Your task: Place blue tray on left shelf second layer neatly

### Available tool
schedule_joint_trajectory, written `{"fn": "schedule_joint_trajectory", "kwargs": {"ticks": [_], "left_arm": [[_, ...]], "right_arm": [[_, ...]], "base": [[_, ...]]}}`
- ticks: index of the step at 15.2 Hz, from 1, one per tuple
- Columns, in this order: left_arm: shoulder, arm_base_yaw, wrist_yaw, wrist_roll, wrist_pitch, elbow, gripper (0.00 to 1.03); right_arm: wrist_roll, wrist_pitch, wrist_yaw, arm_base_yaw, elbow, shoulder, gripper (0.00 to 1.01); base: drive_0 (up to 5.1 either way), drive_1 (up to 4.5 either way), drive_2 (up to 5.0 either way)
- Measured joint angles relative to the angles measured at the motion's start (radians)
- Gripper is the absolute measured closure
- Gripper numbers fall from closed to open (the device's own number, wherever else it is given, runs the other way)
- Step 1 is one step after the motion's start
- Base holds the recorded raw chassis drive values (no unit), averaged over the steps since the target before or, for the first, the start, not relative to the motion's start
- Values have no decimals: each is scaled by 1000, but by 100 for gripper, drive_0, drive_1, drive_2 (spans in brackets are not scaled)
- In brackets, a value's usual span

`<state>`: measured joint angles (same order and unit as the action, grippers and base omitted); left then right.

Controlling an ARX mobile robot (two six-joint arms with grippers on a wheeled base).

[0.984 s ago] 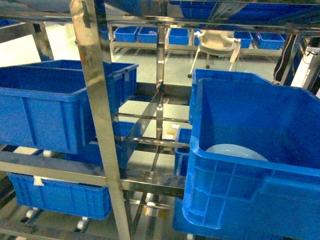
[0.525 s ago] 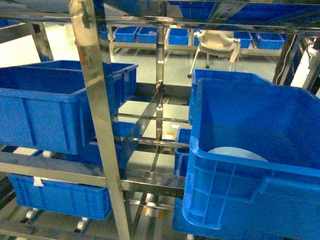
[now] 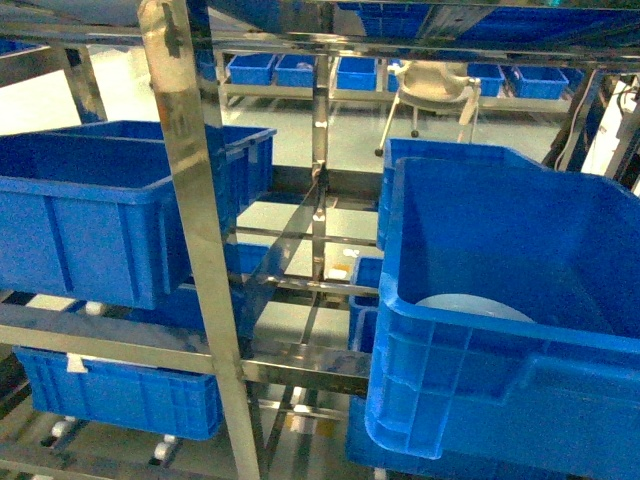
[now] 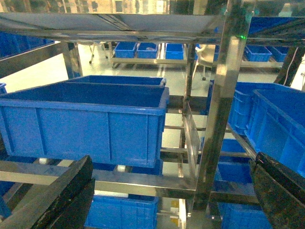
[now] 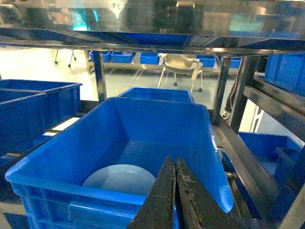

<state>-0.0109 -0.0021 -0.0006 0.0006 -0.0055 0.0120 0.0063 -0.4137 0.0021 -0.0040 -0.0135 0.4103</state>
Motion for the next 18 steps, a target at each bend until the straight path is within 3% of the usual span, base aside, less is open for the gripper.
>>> {"fn": "schedule_joint_trajectory", "kwargs": {"ticks": [6,12,13,14,17,18], "left_arm": [[0,0,0,0,1,0,5],[0,0,0,0,1,0,5],[0,0,0,0,1,0,5],[0,0,-1,0,0,0,5],[0,0,-2,0,1,0,5],[0,0,0,0,1,0,5]], "right_arm": [[0,172,0,0,0,-168,99],[0,240,0,0,0,-237,99],[0,368,0,0,-1,-321,99],[0,407,0,0,-1,-407,99],[0,415,0,0,-1,-405,99],[0,419,-2,0,-1,-405,64]], "base": [[0,0,0],[0,0,0],[0,0,0],[0,0,0],[0,0,0],[0,0,0]]}}
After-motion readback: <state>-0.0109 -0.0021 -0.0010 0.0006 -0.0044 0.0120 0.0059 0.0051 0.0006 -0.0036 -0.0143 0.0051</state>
